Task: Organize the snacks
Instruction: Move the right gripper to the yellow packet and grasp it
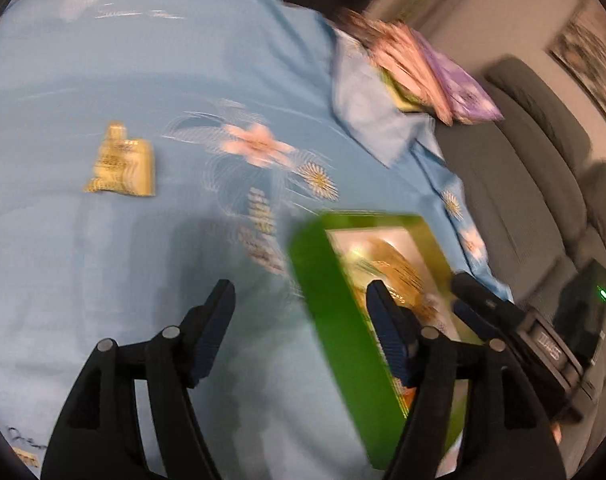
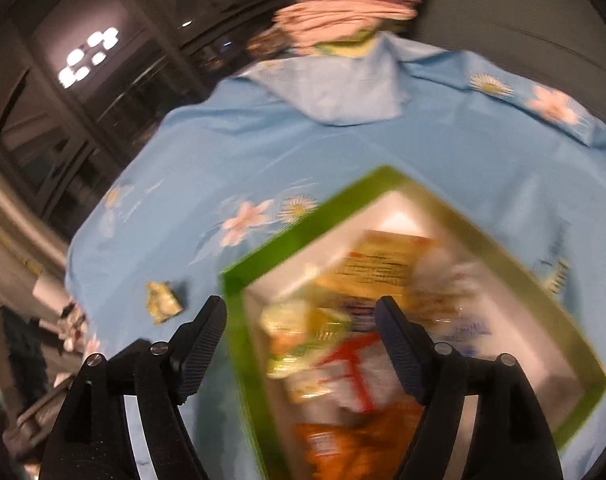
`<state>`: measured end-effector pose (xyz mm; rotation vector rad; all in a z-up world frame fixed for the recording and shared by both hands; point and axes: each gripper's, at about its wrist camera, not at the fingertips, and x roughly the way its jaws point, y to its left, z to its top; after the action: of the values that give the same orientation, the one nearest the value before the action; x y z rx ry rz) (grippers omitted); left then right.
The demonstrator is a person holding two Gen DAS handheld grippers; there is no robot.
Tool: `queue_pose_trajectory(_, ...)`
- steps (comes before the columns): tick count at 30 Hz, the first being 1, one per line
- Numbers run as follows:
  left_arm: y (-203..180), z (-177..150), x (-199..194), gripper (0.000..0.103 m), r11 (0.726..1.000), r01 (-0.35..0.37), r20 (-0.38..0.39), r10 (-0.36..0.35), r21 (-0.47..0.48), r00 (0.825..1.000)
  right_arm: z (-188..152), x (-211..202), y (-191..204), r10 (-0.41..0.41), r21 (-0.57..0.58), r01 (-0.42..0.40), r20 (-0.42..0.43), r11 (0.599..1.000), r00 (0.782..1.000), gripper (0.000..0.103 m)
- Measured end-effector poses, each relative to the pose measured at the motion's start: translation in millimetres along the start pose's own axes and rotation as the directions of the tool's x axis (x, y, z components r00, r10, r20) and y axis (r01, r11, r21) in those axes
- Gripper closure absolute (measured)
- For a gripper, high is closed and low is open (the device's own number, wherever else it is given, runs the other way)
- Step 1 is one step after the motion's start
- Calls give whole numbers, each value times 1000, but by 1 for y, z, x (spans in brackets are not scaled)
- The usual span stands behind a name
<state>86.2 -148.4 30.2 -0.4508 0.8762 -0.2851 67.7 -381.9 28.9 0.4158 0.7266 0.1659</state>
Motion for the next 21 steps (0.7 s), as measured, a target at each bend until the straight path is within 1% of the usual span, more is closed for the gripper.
queue_pose_trajectory(2, 23, 8, -5, 34, 998, -50, 19, 51, -44, 999, 3, 13, 23, 32, -40, -34, -43, 999, 999, 24)
queue_pose_trajectory(4, 39, 16, -9, 33, 994, -84, 31, 87, -68, 996, 4, 27, 47, 66, -72, -72, -78, 995, 995, 24)
queue_pose_trajectory(7, 64, 27, -15, 32, 984, -147, 54, 153, -100, 987, 11, 51, 84, 137, -113, -154, -141, 982, 980, 24)
queue_pose_trajectory(9, 82, 35, -13, 32, 978, -169, 49, 176, -124, 983, 14, 69, 107, 181, -128, -206, -185, 970, 966, 24)
queue_pose_trajectory(11, 96, 40, -9, 32, 974, -177, 35, 183, -143, 982, 15, 89, 127, 208, -136, -242, -226, 961, 952, 24)
queue_pose_trajectory(15, 121, 49, 0, 33, 969, -183, 17, 188, -167, 982, 10, 128, 157, 208, -144, -256, -281, 956, 937, 24)
queue_pose_trajectory(19, 137, 59, 11, 34, 968, -168, 10, 173, -189, 985, 7, 165, 177, 248, -134, -307, -336, 942, 909, 24)
queue_pose_trajectory(21, 144, 63, 16, 34, 967, -160, 12, 166, -199, 986, 6, 180, 183, 257, -140, -319, -339, 937, 905, 24)
